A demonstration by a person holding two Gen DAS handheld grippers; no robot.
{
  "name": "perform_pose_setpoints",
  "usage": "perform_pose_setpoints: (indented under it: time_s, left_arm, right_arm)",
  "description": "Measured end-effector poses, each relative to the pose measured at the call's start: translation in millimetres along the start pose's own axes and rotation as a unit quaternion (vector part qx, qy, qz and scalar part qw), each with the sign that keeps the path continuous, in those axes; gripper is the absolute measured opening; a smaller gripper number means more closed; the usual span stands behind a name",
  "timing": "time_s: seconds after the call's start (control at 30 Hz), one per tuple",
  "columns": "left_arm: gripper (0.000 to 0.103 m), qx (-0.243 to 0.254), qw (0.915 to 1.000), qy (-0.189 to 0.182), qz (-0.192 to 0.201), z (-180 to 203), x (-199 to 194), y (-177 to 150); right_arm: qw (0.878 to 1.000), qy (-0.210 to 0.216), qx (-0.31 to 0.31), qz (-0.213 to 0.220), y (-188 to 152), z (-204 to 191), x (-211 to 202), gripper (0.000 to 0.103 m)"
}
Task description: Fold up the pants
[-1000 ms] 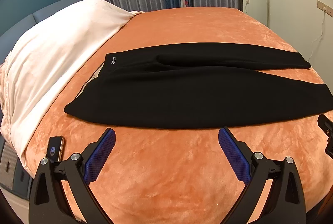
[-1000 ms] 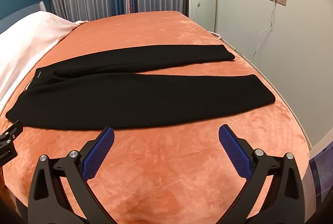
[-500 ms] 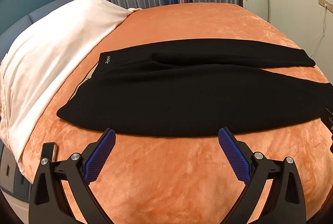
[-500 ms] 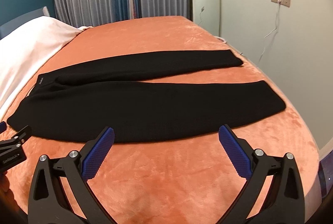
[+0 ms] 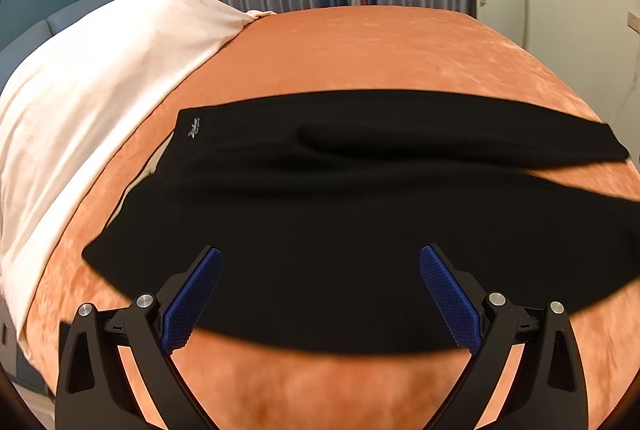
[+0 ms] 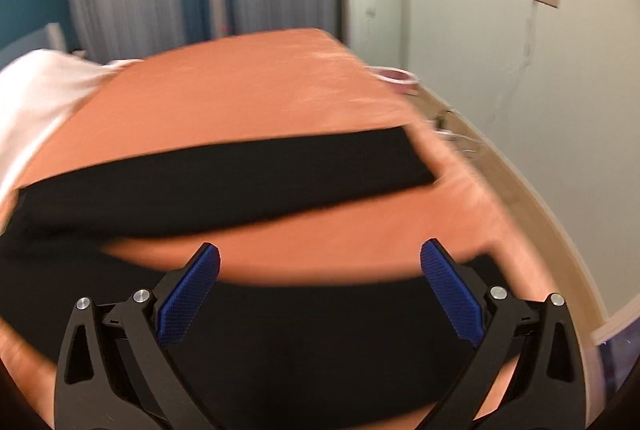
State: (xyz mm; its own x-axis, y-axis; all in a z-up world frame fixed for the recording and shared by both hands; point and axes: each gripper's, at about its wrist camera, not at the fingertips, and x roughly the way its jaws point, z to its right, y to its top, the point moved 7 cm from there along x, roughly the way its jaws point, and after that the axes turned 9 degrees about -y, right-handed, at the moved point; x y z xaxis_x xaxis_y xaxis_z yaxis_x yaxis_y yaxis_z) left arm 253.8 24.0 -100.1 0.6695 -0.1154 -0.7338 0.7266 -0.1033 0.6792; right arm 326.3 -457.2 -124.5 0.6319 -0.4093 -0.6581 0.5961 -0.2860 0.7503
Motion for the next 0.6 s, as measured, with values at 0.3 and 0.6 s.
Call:
perform_pose_setpoints:
  time_s: [0.3, 0.6]
  left_arm:
    - [0.098, -0.043, 0.9971, 0.061, -0.010, -110.0, 95.1, 95.6]
    - [0.098, -0.158, 0.9785, 0.109, -0.075, -271.7, 181.8, 150.6]
  right_arm:
    - [0.993, -0.022, 0.054, -0.105, 73.6, 43.1, 160.3, 0.098]
    - [0.993, -0.008, 0.022, -0.117, 77.2, 16.0, 211.2, 0.098]
